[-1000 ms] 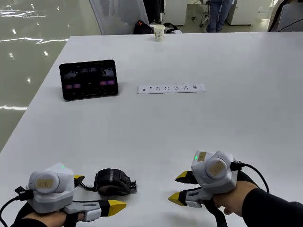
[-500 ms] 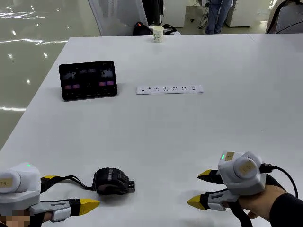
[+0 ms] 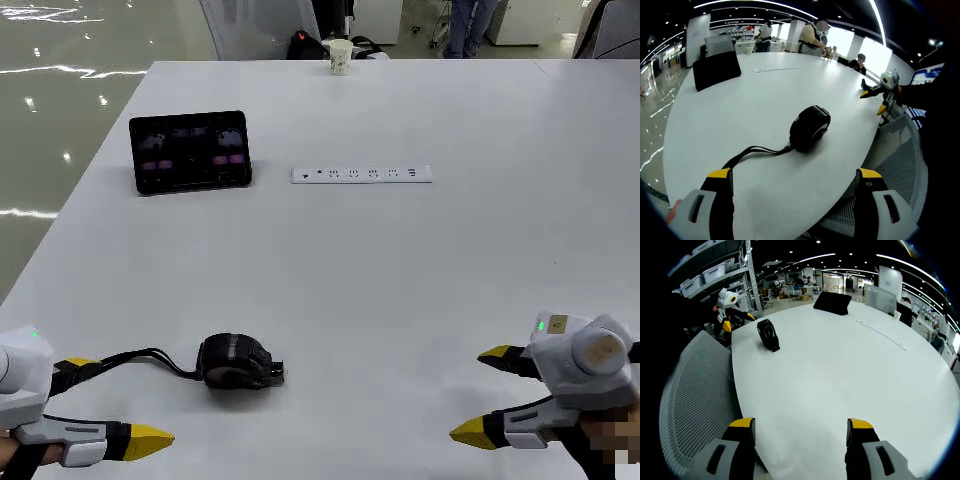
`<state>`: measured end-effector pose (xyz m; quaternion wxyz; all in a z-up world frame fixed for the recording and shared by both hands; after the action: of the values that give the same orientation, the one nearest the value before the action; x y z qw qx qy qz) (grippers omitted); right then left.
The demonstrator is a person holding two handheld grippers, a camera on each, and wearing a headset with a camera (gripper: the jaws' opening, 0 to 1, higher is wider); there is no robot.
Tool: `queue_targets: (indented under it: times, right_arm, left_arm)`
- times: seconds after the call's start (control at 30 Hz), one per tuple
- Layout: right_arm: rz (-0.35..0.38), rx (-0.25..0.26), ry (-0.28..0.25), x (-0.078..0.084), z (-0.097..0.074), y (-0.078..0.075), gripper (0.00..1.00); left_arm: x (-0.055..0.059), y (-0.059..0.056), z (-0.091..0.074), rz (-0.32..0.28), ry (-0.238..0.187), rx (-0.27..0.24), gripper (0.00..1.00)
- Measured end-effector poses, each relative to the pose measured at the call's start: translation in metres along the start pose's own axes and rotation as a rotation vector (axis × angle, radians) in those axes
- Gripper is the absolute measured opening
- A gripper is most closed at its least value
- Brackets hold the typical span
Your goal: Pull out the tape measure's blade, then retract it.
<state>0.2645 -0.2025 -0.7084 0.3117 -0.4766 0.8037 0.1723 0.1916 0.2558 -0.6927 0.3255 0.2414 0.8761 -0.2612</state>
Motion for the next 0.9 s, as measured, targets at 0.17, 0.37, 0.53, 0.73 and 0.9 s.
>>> queue_targets:
  times: [0.17,0.37,0.53,0.73,0.9]
  right_arm:
    - [0.024,0.026,-0.005,0.013,-0.011,-0.007,0.82]
    - [0.07,0.087,0.002,0.028,-0.024,-0.019,0.99]
    - [0.082,0.097,0.006,0.034,-0.037,-0.025,0.99]
    - [0.079,0.109,0.012,0.036,-0.047,-0.024,0.99]
    - [0.084,0.111,0.015,0.036,-0.049,-0.022,0.99]
  left_arm:
    - [-0.002,0.0,-0.002,0.027,0.023,-0.013,0.99]
    - [-0.008,0.001,0.001,0.005,0.017,0.006,0.99]
    - [-0.01,0.0,0.004,0.02,0.009,0.012,0.99]
    - [-0.007,0.004,0.003,0.033,0.011,0.007,0.99]
    - [-0.011,0.005,-0.001,0.029,-0.024,0.001,0.99]
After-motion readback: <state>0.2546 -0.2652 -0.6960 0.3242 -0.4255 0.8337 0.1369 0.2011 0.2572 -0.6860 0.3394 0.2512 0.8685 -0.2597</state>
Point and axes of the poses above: the centre of the closed fingertips' face, and the gripper's own axes: z roughly forward along the fingers, y roughly to its left, x roughly out of its underside, the point moved 7 cm from there along -z, roughly backward along the fingers, and after that the axes turned 9 degrees about x, right-handed, at the moved point
